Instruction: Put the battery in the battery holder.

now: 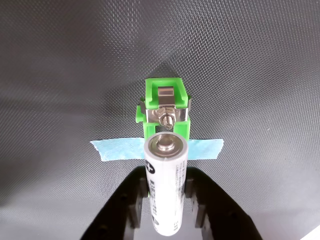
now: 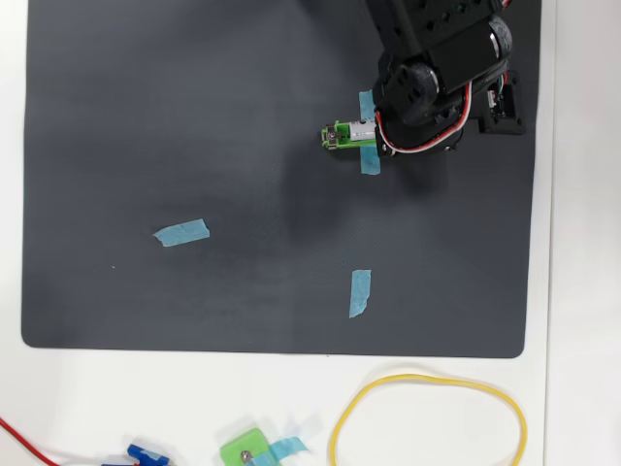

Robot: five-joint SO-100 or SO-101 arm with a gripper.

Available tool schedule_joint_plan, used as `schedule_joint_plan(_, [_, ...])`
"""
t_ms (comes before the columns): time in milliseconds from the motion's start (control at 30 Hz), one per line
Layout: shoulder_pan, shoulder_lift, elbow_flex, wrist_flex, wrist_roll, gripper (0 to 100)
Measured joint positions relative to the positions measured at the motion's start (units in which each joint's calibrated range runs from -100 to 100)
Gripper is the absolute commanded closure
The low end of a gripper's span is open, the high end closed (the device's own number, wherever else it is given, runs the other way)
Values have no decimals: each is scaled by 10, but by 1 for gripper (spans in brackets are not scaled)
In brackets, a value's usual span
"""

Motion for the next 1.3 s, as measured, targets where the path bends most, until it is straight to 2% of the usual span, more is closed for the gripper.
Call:
schedule_joint_plan(67, [0, 0, 0, 0, 0, 84])
schedule_joint_plan(267, [0, 0, 15, 2, 1, 84])
schedule_joint_plan(367, [0, 0, 15, 2, 1, 92])
schedule_joint_plan(400, [0, 0, 15, 2, 1, 100])
schedule_joint_plan(767, [0, 0, 15, 2, 1, 100])
schedule_joint_plan(933, [0, 0, 15, 2, 39, 100])
schedule_joint_plan(1200, [-4, 85, -12, 3, 44, 100])
schedule_joint_plan(1300, [-4, 88, -14, 3, 62, 100])
